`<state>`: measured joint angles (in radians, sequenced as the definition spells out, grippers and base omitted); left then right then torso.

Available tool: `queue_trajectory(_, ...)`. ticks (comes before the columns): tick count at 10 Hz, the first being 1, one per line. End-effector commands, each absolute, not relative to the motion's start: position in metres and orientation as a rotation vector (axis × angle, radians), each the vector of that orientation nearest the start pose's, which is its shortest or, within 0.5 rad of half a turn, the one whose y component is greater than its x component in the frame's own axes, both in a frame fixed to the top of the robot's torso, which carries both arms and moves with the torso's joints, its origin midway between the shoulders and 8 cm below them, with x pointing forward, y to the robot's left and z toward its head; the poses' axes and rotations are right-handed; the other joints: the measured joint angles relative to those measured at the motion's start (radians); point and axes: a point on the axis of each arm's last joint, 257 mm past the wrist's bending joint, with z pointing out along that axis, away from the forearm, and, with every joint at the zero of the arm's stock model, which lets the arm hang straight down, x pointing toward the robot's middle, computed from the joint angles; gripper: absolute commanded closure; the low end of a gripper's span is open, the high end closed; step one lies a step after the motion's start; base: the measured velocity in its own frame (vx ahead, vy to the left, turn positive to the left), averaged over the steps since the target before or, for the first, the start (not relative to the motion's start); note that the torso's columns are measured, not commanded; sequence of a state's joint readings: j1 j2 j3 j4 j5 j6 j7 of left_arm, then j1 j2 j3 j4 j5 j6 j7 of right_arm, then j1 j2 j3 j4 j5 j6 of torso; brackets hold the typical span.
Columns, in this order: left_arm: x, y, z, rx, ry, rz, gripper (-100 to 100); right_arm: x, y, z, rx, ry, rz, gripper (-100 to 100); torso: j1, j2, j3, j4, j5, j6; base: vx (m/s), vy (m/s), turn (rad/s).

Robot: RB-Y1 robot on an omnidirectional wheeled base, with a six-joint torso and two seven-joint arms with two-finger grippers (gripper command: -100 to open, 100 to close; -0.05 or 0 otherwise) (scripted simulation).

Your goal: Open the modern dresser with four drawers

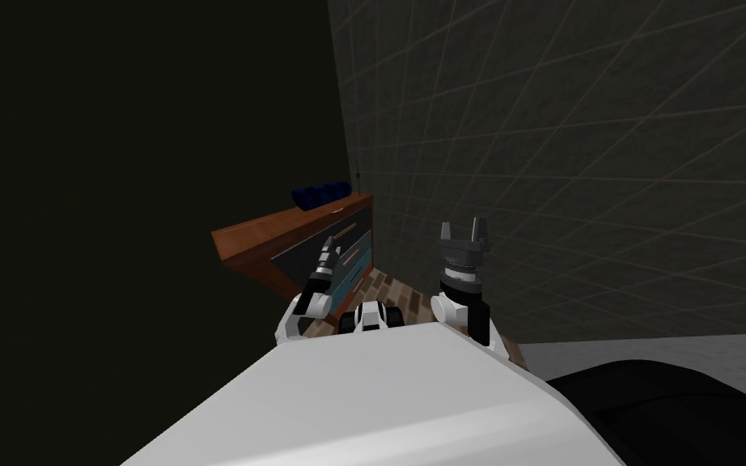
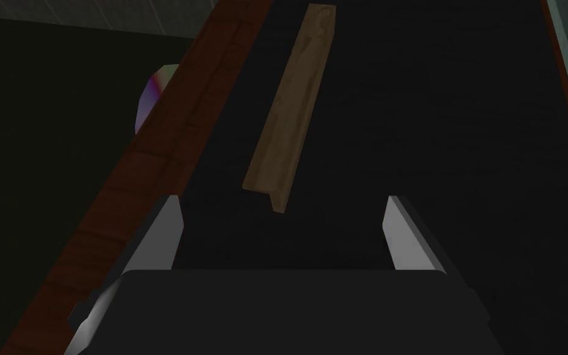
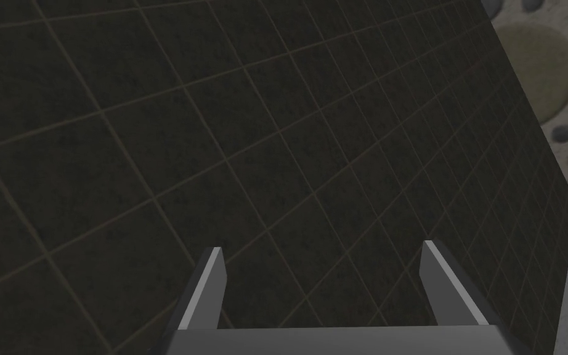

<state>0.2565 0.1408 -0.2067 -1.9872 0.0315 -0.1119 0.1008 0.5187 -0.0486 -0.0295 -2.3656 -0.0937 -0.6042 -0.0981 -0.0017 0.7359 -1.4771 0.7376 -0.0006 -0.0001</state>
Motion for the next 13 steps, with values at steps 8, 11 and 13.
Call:
queue_trajectory(8, 0.453, 0.166, -0.107, -0.963, 1.11, -1.494, 100, 0.302, -0.288, 0.075, 0.563, 0.453, 1.461, 0, 0.0, 0.002, 0.001, 0.0, 0.0, 0.0, -0.055, -0.082, 0.008)
queue_trajectory(11, 0.455, 0.168, -0.109, -0.971, 1.119, -1.488, -100, 0.302, -0.288, 0.075, 0.563, 0.454, 1.46, 0, 0.013, -0.005, -0.003, -0.002, 0.004, 0.0, 0.033, 0.042, -0.005)
queue_trajectory(13, 0.456, 0.171, -0.11, -0.977, 1.127, -1.484, -100, 0.302, -0.288, 0.075, 0.563, 0.454, 1.46, 0, 0.007, -0.002, -0.001, -0.001, 0.002, 0.0, 0.085, 0.161, -0.006)
